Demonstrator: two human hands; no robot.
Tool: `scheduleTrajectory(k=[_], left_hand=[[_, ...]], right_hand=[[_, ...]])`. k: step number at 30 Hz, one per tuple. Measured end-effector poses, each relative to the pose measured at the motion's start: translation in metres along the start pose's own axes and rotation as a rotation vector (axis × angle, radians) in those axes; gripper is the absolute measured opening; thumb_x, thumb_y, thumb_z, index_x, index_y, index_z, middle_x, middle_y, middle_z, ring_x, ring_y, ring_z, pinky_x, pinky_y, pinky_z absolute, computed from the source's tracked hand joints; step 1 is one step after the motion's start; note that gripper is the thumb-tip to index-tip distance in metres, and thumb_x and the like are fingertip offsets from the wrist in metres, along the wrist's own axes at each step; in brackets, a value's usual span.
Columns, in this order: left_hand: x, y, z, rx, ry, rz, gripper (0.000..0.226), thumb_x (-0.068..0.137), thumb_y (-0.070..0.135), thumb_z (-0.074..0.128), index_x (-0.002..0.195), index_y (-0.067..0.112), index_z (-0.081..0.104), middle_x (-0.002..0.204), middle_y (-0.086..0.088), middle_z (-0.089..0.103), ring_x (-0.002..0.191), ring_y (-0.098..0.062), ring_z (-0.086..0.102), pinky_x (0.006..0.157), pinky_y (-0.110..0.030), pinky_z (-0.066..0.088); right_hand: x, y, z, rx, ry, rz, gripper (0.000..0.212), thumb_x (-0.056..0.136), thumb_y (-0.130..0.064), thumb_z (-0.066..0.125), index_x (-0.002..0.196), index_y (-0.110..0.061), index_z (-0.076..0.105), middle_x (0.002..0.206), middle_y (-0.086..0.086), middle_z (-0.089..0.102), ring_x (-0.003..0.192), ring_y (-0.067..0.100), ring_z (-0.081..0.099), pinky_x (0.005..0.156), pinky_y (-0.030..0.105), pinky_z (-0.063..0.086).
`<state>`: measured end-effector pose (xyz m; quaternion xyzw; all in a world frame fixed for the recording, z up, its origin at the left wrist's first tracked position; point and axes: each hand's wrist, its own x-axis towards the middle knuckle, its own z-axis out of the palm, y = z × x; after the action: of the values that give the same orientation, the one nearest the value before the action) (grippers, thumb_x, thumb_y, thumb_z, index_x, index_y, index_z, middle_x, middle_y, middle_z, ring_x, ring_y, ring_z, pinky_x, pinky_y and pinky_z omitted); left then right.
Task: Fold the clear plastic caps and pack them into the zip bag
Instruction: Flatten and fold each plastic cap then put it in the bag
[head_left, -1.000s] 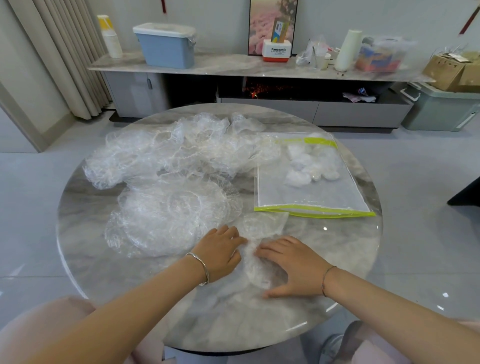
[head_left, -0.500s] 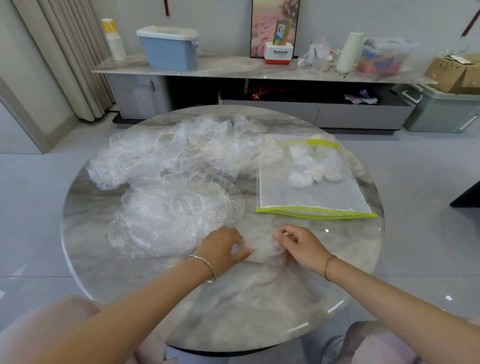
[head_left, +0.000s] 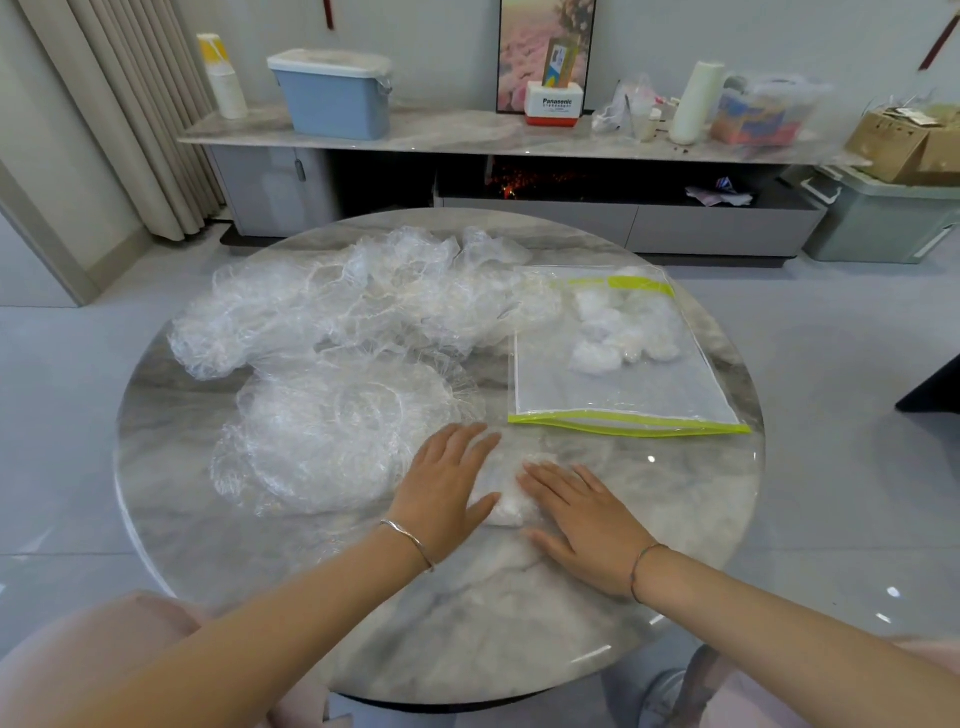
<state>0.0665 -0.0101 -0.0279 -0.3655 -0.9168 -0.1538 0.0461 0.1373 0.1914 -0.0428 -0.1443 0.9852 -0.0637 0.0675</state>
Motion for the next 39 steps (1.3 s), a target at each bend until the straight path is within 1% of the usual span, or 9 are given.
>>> scheduleTrajectory(k=[3, 6, 9, 13, 17, 22, 28, 34, 39], left_hand=[[-0.008, 0.003, 0.008, 0.166, -0.095, 0.158, 0.061, 0.097, 0.05, 0.018, 0.132, 0.014, 0.052, 0.136, -0.004, 0.053, 0.127, -0.025, 0.048, 0.109, -0.038, 0.03], [-0.014, 0.004, 0.012, 0.176, -0.278, 0.194, 0.089, 0.082, 0.06, -0.018, 0.148, 0.017, 0.023, 0.155, -0.001, 0.022, 0.144, -0.02, 0.019, 0.117, -0.032, 0.004], [-0.016, -0.006, 0.021, 0.075, -0.382, 0.155, 0.104, 0.066, 0.069, -0.028, 0.15, 0.021, 0.01, 0.158, 0.001, 0.01, 0.145, -0.019, 0.009, 0.112, -0.029, -0.01], [-0.013, -0.008, 0.02, 0.048, -0.297, 0.163, 0.082, 0.085, 0.066, 0.002, 0.145, 0.019, 0.033, 0.152, -0.001, 0.031, 0.138, -0.021, 0.031, 0.116, -0.034, 0.012], [-0.008, -0.007, 0.017, -0.012, -0.116, 0.183, 0.04, 0.075, 0.033, 0.047, 0.109, 0.021, 0.065, 0.109, 0.003, 0.064, 0.097, -0.018, 0.063, 0.086, -0.028, 0.049], [-0.003, -0.006, 0.01, -0.168, -0.112, -0.016, 0.033, 0.083, 0.029, 0.046, 0.108, 0.016, 0.064, 0.106, -0.003, 0.061, 0.097, -0.024, 0.054, 0.083, -0.029, 0.037], [-0.002, -0.009, 0.009, -0.407, -0.123, -0.326, 0.027, 0.089, 0.034, 0.058, 0.067, 0.021, 0.047, 0.057, 0.007, 0.044, 0.063, -0.017, 0.046, 0.062, -0.028, 0.037], [0.0, -0.006, 0.001, -0.173, -0.09, -0.25, 0.042, 0.088, 0.033, 0.06, 0.127, 0.024, 0.046, 0.095, 0.006, 0.057, 0.091, -0.012, 0.054, 0.083, -0.024, 0.041], [0.0, -0.008, 0.009, 0.046, 0.065, 0.306, 0.032, 0.076, 0.017, 0.067, 0.108, 0.021, 0.067, 0.115, 0.001, 0.065, 0.102, -0.02, 0.064, 0.086, -0.032, 0.051]], right_hand=[[-0.002, 0.002, 0.002, 0.015, -0.063, 0.0, 0.084, 0.076, -0.069, -0.005, 0.15, -0.03, -0.003, 0.157, -0.013, -0.008, 0.143, 0.004, -0.012, 0.113, 0.025, -0.016], [-0.002, 0.003, 0.003, 0.032, -0.046, -0.002, 0.083, 0.078, -0.07, -0.002, 0.15, -0.028, 0.001, 0.156, -0.014, -0.007, 0.143, 0.004, -0.01, 0.114, 0.026, -0.013], [0.0, 0.004, 0.002, -0.036, 0.148, -0.075, 0.067, 0.092, -0.061, 0.028, 0.143, -0.019, 0.039, 0.15, -0.003, 0.035, 0.139, 0.014, 0.029, 0.113, 0.032, 0.01], [0.004, 0.002, -0.002, -0.05, 0.293, -0.187, 0.042, 0.08, -0.04, 0.048, 0.114, -0.02, 0.06, 0.109, -0.005, 0.059, 0.099, 0.012, 0.051, 0.096, 0.025, 0.03], [0.008, 0.0, -0.003, 0.03, 0.278, -0.13, 0.04, 0.074, -0.027, 0.044, 0.109, -0.021, 0.062, 0.097, -0.008, 0.062, 0.086, 0.011, 0.057, 0.084, 0.02, 0.034], [0.014, 0.001, -0.01, 0.42, 0.278, 0.084, 0.013, 0.084, -0.018, 0.056, 0.087, -0.022, 0.067, 0.08, -0.013, 0.061, 0.073, 0.01, 0.056, 0.071, 0.025, 0.045], [0.02, 0.003, -0.013, 0.89, 0.281, 0.365, 0.013, 0.083, -0.011, 0.068, 0.072, -0.012, 0.061, 0.064, -0.003, 0.06, 0.057, 0.006, 0.051, 0.063, 0.021, 0.044], [0.025, 0.005, -0.01, 0.813, 0.277, 0.452, 0.021, 0.08, -0.01, 0.068, 0.07, -0.021, 0.054, 0.06, -0.002, 0.059, 0.057, 0.012, 0.053, 0.062, 0.026, 0.044], [0.022, 0.003, -0.01, 0.668, 0.311, 0.395, 0.017, 0.079, -0.011, 0.067, 0.087, -0.02, 0.055, 0.079, -0.007, 0.055, 0.063, 0.002, 0.046, 0.065, 0.02, 0.038]])
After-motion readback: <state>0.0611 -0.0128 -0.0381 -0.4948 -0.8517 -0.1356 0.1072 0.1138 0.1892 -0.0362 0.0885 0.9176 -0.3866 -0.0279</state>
